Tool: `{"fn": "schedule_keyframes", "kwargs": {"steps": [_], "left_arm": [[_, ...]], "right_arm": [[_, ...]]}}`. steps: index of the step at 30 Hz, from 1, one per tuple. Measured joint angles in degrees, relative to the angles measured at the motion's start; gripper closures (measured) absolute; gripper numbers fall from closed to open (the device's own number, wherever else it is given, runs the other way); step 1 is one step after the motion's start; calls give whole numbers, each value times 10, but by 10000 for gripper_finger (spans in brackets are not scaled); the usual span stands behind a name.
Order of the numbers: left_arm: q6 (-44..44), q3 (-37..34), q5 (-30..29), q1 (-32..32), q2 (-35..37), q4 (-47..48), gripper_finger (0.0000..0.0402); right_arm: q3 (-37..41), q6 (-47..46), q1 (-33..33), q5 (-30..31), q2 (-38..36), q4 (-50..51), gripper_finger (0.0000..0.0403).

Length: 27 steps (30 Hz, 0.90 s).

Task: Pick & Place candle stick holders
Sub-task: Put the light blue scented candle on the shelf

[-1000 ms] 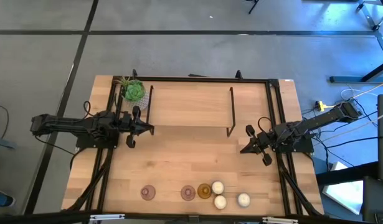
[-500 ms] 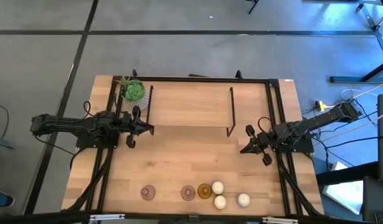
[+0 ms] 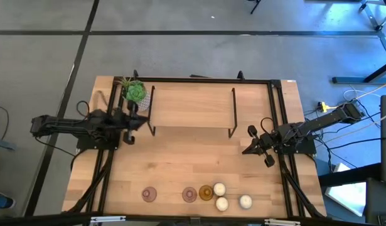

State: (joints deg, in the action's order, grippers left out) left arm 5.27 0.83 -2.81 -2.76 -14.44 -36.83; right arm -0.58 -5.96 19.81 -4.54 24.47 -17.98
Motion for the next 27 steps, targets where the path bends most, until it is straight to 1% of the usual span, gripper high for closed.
{"fn": "schedule_keyframes", "kwargs": {"steps": [1, 2, 4, 6, 7, 8, 11, 13, 16, 19, 23, 25, 27], "left_arm": [[10, 1, 12, 0, -4, -41, 389], [20, 2, 38, 0, -11, -80, 390], [29, 2, 113, 0, -26, -128, 391], [38, 16, 182, 2, -45, -142, 393], [45, 25, 207, 6, -58, -143, 393], [49, 34, 216, 14, -76, -142, 393], [45, 74, 205, 54, -155, -140, 393], [22, 121, 202, 84, -223, -139, 393], [-22, 219, 214, 120, -335, -123, 393], [-67, 330, 224, 137, -425, -50, 394], [-148, 451, 221, 137, -497, 59, 394], [-189, 489, 218, 132, -517, 69, 394], [-205, 512, 217, 127, -528, 56, 395]], "right_arm": [[0, 0, 0, 0, 0, 0, 402], [0, 0, 0, 0, 0, -1, 402], [0, 0, 0, 0, 0, -5, 402], [0, 0, 0, 0, 0, -6, 402], [0, 0, 0, 0, 0, -7, 402], [0, 0, 0, 0, 0, -10, 402], [0, 0, 0, 0, 0, -27, 402], [0, 0, 0, 0, 0, -41, 402], [0, 0, 0, 0, 0, -65, 402], [0, 7, 0, 0, 0, -88, 402], [0, 6, 0, -2, 0, -116, 402], [0, 4, 0, -2, 0, -127, 402], [0, 4, 0, -1, 0, -148, 402]]}}
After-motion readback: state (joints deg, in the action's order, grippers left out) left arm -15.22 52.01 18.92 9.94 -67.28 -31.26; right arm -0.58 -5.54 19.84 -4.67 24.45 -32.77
